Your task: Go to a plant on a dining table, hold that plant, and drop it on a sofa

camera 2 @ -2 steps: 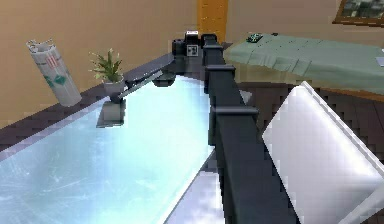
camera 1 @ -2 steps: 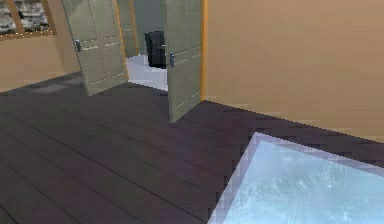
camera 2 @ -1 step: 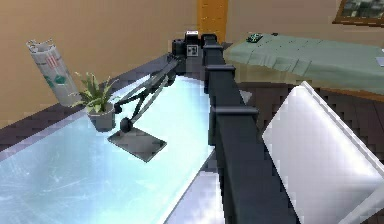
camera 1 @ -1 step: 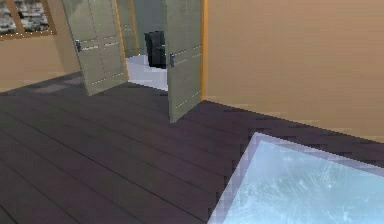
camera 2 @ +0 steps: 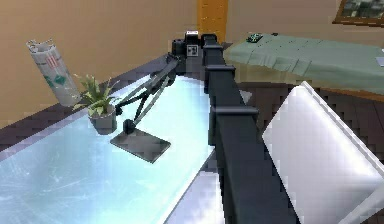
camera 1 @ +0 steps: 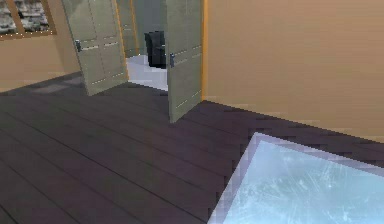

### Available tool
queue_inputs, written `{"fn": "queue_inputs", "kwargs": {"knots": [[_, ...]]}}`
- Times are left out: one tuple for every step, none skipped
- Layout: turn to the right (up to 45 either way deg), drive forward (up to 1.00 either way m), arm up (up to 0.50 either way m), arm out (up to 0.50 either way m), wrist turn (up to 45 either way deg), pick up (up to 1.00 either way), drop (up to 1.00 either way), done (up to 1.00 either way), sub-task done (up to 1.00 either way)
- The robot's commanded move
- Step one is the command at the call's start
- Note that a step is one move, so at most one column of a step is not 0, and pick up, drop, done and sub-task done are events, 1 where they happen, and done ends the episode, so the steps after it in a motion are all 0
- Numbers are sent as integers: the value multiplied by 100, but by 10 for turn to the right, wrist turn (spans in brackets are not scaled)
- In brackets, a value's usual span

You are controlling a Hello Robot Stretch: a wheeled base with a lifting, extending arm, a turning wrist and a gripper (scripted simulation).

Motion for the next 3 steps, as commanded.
{"fn": "queue_inputs", "kwargs": {"knots": [[0, 0, 0, -46, 0, 0, 0, 0, 0], [-450, 0, 0, 0, 0, 0, 0, 0, 0], [-450, 0, 0, 0, 0, 0, 0, 0, 0]]}}
